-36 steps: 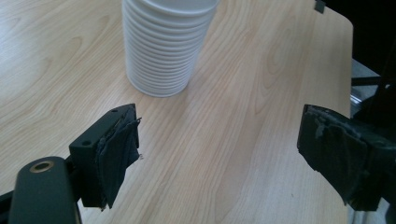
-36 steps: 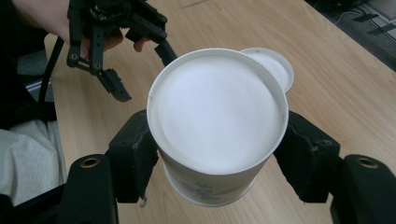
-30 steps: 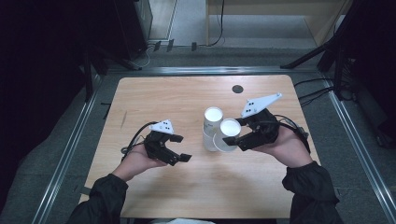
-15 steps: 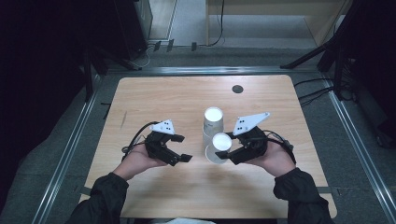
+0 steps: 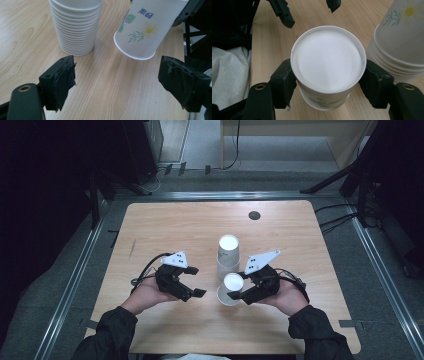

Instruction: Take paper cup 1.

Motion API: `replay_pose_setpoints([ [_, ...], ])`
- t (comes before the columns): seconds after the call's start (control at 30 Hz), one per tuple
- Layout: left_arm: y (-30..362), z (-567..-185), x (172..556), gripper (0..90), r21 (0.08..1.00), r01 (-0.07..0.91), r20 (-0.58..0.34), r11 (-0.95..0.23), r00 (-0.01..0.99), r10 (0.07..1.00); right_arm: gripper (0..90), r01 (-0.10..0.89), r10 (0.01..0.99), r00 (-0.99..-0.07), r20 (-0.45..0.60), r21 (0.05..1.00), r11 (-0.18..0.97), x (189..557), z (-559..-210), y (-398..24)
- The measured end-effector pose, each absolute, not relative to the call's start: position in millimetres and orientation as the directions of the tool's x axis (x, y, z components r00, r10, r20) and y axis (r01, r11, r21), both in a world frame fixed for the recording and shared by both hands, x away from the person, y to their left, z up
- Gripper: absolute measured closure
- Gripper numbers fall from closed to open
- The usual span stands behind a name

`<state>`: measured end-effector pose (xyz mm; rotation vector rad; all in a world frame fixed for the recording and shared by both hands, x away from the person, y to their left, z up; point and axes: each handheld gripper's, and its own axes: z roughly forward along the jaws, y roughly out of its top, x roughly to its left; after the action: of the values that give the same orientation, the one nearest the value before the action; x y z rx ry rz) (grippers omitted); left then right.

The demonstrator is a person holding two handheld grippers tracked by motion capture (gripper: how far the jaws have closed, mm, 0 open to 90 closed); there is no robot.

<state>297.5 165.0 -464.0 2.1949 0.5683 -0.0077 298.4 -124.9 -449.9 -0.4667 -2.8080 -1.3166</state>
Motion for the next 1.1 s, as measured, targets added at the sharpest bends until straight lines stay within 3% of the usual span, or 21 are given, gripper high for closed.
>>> replay_pose_setpoints([
  [0.7, 168.4, -471.9, 274.0, 14.1, 0.757, 0.405, -0.226, -0.513, 0.899, 0.376, 34.1, 0.204, 0.112, -0.979, 0.171, 0.79, 0.579, 302.0, -442.0, -78.3],
  [1.1, 168.7, -470.6, 264.3, 14.2, 0.803, 0.39, -0.231, -0.451, 0.901, 0.368, 34.4, 0.231, 0.053, -0.969, 0.24, 0.816, 0.529, 304.7, -433.0, -63.9],
])
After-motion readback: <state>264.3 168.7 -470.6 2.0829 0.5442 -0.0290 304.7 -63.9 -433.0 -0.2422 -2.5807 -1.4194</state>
